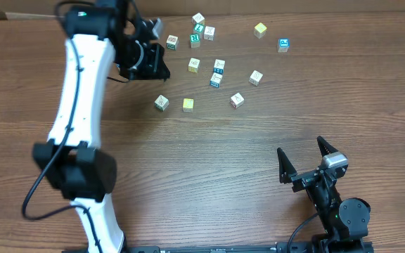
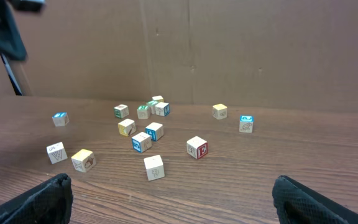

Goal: Form a circle
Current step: 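Reach the left gripper forward to the yellow 'G' block, then close the left gripper on the yellow 'G' block and lift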

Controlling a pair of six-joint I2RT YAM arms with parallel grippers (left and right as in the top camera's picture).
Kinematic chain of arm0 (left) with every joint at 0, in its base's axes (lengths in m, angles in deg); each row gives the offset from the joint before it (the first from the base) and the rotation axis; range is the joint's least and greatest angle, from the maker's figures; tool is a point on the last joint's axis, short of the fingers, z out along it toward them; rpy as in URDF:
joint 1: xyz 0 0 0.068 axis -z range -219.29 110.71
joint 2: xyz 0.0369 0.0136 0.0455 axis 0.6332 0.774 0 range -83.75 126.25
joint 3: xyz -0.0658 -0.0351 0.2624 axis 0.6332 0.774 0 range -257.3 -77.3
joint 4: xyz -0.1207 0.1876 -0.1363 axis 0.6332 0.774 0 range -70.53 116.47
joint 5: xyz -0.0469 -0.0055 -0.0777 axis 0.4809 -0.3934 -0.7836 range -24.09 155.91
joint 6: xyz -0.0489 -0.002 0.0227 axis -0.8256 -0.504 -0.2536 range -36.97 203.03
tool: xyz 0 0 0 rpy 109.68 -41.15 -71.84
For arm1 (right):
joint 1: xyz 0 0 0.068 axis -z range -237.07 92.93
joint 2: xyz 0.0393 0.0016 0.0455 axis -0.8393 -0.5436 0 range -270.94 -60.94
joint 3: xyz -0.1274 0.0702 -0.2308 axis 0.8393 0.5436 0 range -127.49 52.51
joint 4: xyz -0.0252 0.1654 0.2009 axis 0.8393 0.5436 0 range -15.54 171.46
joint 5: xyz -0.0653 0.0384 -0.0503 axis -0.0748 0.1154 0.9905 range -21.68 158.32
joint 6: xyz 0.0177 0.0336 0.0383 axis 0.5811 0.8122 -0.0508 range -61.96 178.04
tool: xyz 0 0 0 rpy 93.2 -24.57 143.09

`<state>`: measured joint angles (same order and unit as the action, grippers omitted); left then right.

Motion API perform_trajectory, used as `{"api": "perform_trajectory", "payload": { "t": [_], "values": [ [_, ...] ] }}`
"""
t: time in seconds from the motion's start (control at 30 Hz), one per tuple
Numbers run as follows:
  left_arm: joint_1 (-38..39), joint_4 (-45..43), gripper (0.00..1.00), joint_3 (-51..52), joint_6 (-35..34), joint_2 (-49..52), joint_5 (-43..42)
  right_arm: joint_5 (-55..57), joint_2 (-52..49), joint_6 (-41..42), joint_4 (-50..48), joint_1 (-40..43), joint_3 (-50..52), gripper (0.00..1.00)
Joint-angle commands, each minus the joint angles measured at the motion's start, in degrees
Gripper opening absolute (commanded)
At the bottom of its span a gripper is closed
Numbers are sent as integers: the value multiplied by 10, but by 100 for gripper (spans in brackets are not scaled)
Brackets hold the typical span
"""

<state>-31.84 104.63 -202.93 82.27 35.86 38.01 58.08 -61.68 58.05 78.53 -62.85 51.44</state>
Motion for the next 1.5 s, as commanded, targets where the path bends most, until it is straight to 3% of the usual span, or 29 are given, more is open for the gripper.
{"api": "perform_trajectory", "payload": {
  "t": [0.0, 0.23, 0.3, 0.33, 0.37, 0.53, 0.87, 1.0, 1.23, 1.33, 1.47],
  "values": [
    [20, 9, 4, -1, -46, 44, 60, 1, 6, -1, -3, -3, 6, 100],
    [54, 9, 7, -1, -57, 117, 87, 1, 6, -1, -3, -3, 6, 100],
    [62, 4, 22, -1, -57, 137, 99, 1, 6, -1, -3, -3, 6, 100],
    [65, 0, 40, -1, -57, 146, 105, 1, 6, -1, -3, -3, 6, 100],
    [68, -3, 47, -1, -57, 155, 106, 1, 6, -1, -3, -3, 6, 100],
    [77, -21, 58, -1, -57, 192, 105, 1, 6, -1, -3, -3, 6, 100],
    [89, -62, 58, -1, -92, 226, 160, 1, 6, -1, -3, -3, 6, 100],
    [92, -75, 53, -1, -91, 226, 165, 1, 6, -1, -3, -3, 6, 100],
    [110, -81, 56, -1, -92, 226, 169, 1, 6, -1, -3, -3, 6, 100],
    [119, -80, 58, -1, -123, 226, 222, 1, 6, -1, -3, -3, 6, 100],
    [127, -81, 52, -1, -152, 226, 254, 1, 6, -1, -3, -3, 6, 100]
  ]
}}
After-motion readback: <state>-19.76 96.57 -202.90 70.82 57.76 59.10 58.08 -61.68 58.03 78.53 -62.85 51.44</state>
